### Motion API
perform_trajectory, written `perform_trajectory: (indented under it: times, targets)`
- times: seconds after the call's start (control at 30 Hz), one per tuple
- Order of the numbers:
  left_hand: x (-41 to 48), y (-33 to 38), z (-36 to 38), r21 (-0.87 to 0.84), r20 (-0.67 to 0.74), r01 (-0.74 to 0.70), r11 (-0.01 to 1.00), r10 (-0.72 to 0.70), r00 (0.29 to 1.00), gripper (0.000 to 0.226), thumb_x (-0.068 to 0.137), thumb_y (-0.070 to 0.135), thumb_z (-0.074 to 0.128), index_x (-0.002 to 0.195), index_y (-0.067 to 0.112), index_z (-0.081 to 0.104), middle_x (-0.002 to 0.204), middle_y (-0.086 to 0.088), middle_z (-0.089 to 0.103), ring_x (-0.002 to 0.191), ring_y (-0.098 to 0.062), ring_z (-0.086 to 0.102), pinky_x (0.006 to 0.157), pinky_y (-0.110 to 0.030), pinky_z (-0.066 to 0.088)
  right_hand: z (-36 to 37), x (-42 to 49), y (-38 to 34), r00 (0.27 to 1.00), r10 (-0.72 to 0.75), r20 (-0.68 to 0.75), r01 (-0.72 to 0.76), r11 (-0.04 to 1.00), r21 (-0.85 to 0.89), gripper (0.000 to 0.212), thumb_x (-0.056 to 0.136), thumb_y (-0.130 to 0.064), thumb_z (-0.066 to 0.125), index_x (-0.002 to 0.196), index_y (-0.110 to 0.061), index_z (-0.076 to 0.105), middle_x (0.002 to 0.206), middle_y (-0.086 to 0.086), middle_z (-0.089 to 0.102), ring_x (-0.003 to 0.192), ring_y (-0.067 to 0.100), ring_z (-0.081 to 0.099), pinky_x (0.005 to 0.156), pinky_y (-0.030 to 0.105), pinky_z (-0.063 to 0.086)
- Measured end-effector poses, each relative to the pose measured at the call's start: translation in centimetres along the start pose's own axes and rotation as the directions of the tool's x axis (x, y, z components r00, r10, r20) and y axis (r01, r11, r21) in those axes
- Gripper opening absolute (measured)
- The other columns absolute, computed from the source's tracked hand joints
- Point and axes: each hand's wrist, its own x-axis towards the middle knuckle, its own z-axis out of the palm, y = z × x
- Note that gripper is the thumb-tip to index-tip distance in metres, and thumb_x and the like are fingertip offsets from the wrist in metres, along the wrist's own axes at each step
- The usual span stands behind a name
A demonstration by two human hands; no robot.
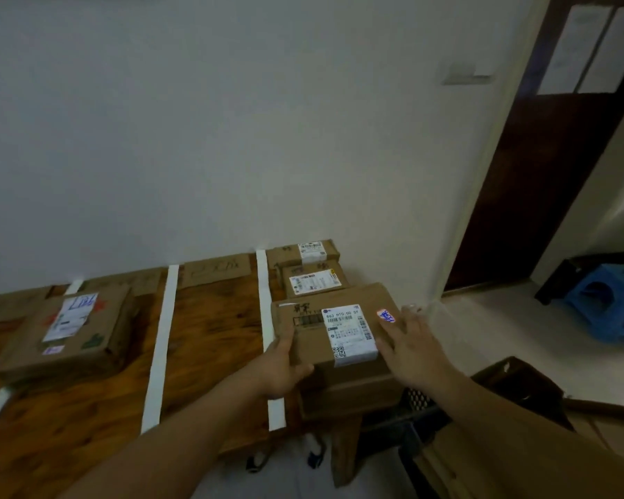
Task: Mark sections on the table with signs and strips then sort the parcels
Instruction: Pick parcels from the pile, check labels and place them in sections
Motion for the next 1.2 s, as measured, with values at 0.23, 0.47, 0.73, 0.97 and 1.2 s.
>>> perform_trajectory:
  times: [0.23,0.47,0.73,0.97,1.2]
  targets:
    - [-3.5,0.3,-6.6,0.218,-0.191,0.074,0.973,-0.031,0.981,0.067,0.095,0.05,0.044,0.151,0.028,0.015,0.16,-0.002,0.008,0.147,-0.025,0.008,0.117,-0.044,0.014,-2.8,0.2,-6.7,0.973,-0.231,0.01,0.23,0.964,-0.134,0.062,0.095,-0.061,0.029,0.149,-0.03,0.027,0.157,0.007,0.021,0.143,0.027,0.017,0.116,0.046,0.02]
    - [-13.9,-11.0,-15.6,0.227,-0.331,0.257,0.939,-0.174,0.927,0.072,0.092,0.054,0.044,0.152,0.028,0.014,0.16,-0.006,0.009,0.146,-0.028,0.013,0.117,-0.045,0.017,-1.9,-1.6,-22.1,0.883,-0.459,0.101,0.469,0.874,-0.128,0.064,0.095,-0.062,0.029,0.148,-0.027,0.033,0.158,0.009,0.021,0.145,0.029,0.014,0.117,0.046,0.019]
    - [-29.4,-28.8,-26.0,0.089,-0.485,0.491,0.866,-0.393,0.781,0.073,0.093,0.051,0.046,0.152,0.024,0.012,0.16,-0.007,0.004,0.147,-0.027,0.004,0.119,-0.04,0.011,4.6,-7.5,-42.5,0.796,-0.586,0.15,0.6,0.797,-0.072,0.056,0.097,-0.054,0.036,0.142,-0.022,0.041,0.148,0.011,0.038,0.136,0.03,0.033,0.112,0.042,0.029]
    - [-39.6,-40.1,-33.4,-0.081,-0.555,0.566,0.82,-0.509,0.658,0.074,0.091,0.054,0.049,0.151,0.03,0.013,0.16,-0.002,0.003,0.147,-0.029,0.002,0.118,-0.046,0.013,9.5,-11.9,-56.8,0.675,-0.682,0.283,0.728,0.677,-0.106,0.055,0.099,-0.053,0.031,0.146,-0.023,0.037,0.154,0.009,0.03,0.141,0.027,0.028,0.112,0.035,0.026]
    - [-42.1,-48.8,-38.9,-0.238,-0.575,0.539,0.808,-0.564,0.593,0.072,0.091,0.047,0.053,0.15,0.033,0.016,0.16,-0.001,0.006,0.147,-0.028,0.005,0.117,-0.045,0.016,14.5,-10.4,-69.5,0.629,-0.729,0.272,0.75,0.66,0.033,0.065,0.095,-0.057,0.038,0.149,-0.022,0.029,0.153,0.008,0.032,0.138,0.027,0.033,0.111,0.037,0.029]
